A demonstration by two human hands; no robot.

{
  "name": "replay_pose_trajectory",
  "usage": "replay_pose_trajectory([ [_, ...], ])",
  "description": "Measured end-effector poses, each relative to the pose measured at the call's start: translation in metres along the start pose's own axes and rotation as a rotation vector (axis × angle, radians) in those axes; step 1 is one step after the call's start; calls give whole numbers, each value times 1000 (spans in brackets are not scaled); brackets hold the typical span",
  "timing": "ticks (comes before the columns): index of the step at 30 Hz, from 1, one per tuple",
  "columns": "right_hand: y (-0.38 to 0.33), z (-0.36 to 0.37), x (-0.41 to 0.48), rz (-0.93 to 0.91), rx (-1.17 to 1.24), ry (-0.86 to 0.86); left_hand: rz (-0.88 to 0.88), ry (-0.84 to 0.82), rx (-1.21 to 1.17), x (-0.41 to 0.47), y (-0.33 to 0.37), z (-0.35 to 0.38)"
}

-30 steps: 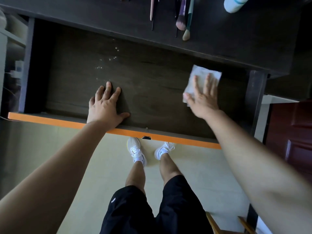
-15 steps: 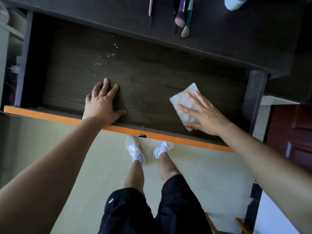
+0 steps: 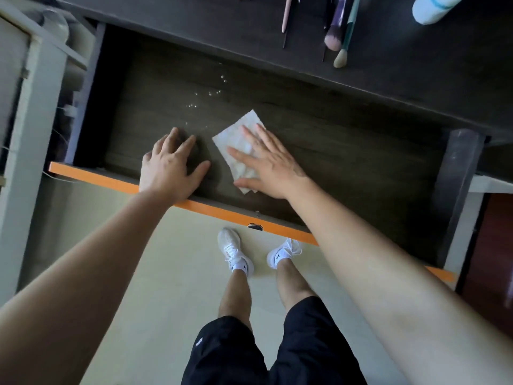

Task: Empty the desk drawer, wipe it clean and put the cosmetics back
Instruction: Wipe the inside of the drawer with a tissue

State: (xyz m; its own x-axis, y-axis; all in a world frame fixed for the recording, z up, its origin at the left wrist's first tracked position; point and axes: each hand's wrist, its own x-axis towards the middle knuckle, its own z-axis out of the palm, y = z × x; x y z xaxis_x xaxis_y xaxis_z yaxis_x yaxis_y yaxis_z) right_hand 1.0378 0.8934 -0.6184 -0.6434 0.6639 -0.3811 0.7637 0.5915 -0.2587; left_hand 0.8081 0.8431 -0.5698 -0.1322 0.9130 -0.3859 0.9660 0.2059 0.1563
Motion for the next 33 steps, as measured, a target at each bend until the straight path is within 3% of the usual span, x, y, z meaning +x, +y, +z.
replay_pose_trajectory([
  [7,62,-11,-52,444,66,4,-70,157,38,-4,-80,-17],
  [11,13,9,-50,307,54,16,-56,177,5,-1,-77,-13],
  [16,-68,11,30,113,37,1,-26,178,-5,-1,-83,-12],
  [19,-65,-16,71,166,42,-2,30,169,-2,4,-89,-17],
  [22,-23,-40,79,379,104,28,130,209,74,20,-108,-33],
  [25,7,-49,71,482,52,-16,114,232,151,38,-132,-48],
  [29,-13,-44,94,487,42,9,1,193,27,43,-142,-47],
  [33,-87,-39,139,249,1,33,-32,173,-95,36,-140,-45],
])
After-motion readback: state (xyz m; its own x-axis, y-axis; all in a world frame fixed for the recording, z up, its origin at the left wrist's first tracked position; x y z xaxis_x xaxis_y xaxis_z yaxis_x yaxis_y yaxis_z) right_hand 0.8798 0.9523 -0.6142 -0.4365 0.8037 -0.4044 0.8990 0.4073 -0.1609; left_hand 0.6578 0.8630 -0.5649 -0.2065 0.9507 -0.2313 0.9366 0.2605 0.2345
